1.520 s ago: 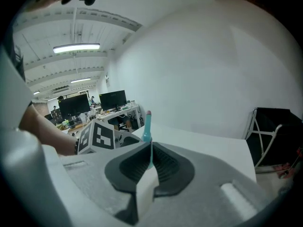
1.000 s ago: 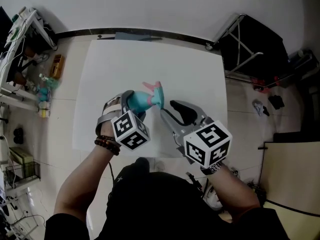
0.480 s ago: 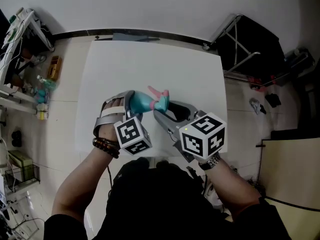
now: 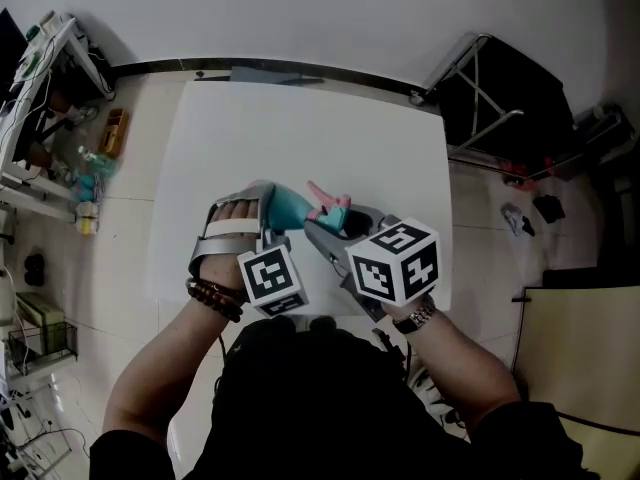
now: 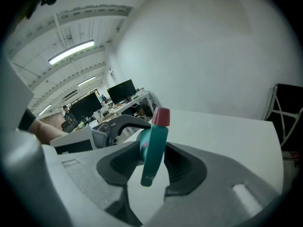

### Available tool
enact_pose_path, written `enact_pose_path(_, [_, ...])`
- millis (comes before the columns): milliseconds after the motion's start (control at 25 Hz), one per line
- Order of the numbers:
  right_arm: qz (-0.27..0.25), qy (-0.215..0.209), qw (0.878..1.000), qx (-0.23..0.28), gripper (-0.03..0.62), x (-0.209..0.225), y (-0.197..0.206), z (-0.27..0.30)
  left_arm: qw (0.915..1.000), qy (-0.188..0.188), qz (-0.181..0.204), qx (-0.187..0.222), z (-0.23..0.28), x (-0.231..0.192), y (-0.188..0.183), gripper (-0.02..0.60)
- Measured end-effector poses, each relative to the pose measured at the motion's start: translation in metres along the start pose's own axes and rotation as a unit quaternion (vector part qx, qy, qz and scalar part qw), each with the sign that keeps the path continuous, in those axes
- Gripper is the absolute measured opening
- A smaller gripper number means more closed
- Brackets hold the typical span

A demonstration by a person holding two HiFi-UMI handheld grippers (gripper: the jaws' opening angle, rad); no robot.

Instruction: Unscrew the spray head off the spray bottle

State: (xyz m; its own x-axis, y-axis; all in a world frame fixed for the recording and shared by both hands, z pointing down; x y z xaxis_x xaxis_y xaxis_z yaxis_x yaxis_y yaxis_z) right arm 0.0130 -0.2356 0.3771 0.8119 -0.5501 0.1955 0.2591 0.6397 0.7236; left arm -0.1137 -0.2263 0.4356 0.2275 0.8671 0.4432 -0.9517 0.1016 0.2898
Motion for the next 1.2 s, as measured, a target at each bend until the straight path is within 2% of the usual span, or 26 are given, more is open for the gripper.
enact_pose_path(280, [-0.017,-0.022,0.999,-0.020,0.125,0.014,0.006,-0.003,0.9999,0.006,-0.002,-0.015,0.002,0.005,-0.016,0.385])
enact_pose_path(400, [-0.044,-0.034,0.998,-0.020,0.123,0.019,0.008,-0.006,0.9995,0.016,0.006,-0.028,0.004,0.008,-0.019,0.383])
enact_pose_path(520, [-0.108,-0.040,0.993,-0.014,0.121,0.018,0.009,-0.010,0.9987,0.036,0.013,-0.032,0.004,0.010,-0.021,0.383])
enact_pose_path(600, [-0.163,-0.045,0.986,-0.008,0.121,0.017,0.010,-0.012,0.9978,0.057,0.015,-0.031,0.003,0.011,-0.022,0.383])
enact_pose_path(760, [-0.278,-0.062,0.959,0.012,0.121,0.014,0.015,-0.021,0.9941,0.103,0.020,-0.028,0.000,0.015,-0.027,0.382])
enact_pose_path(880, [-0.383,-0.072,0.920,0.031,0.121,0.009,0.019,-0.028,0.9892,0.142,0.028,-0.023,-0.005,0.016,-0.029,0.383])
enact_pose_path(960, [-0.462,-0.075,0.882,0.049,0.121,0.006,0.023,-0.034,0.9854,0.166,0.035,-0.017,-0.008,0.018,-0.031,0.382])
enact_pose_path(1080, [-0.580,-0.067,0.808,0.080,0.121,0.000,0.031,-0.046,0.9806,0.191,0.042,-0.007,-0.011,0.021,-0.035,0.382])
enact_pose_path(1120, [-0.618,-0.061,0.779,0.089,0.120,-0.002,0.035,-0.050,0.9795,0.197,0.044,-0.005,-0.012,0.023,-0.037,0.382])
enact_pose_path(1200, [-0.693,-0.044,0.712,0.109,0.120,-0.003,0.044,-0.055,0.9772,0.206,0.049,-0.002,-0.013,0.025,-0.040,0.382])
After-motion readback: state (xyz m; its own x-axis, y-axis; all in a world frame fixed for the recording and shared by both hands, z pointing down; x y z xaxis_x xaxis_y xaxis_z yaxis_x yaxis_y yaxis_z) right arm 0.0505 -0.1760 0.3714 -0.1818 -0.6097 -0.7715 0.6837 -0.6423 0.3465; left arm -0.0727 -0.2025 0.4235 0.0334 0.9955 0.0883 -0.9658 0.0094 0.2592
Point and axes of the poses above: the fingertips, and each gripper's own axes: z forward along the fingers, x to its right, y out of its underside, the point moved 10 cm from there along -z, backward along the fingers, and after that the axes turned 13 degrees about y, right-handed, at the moved point
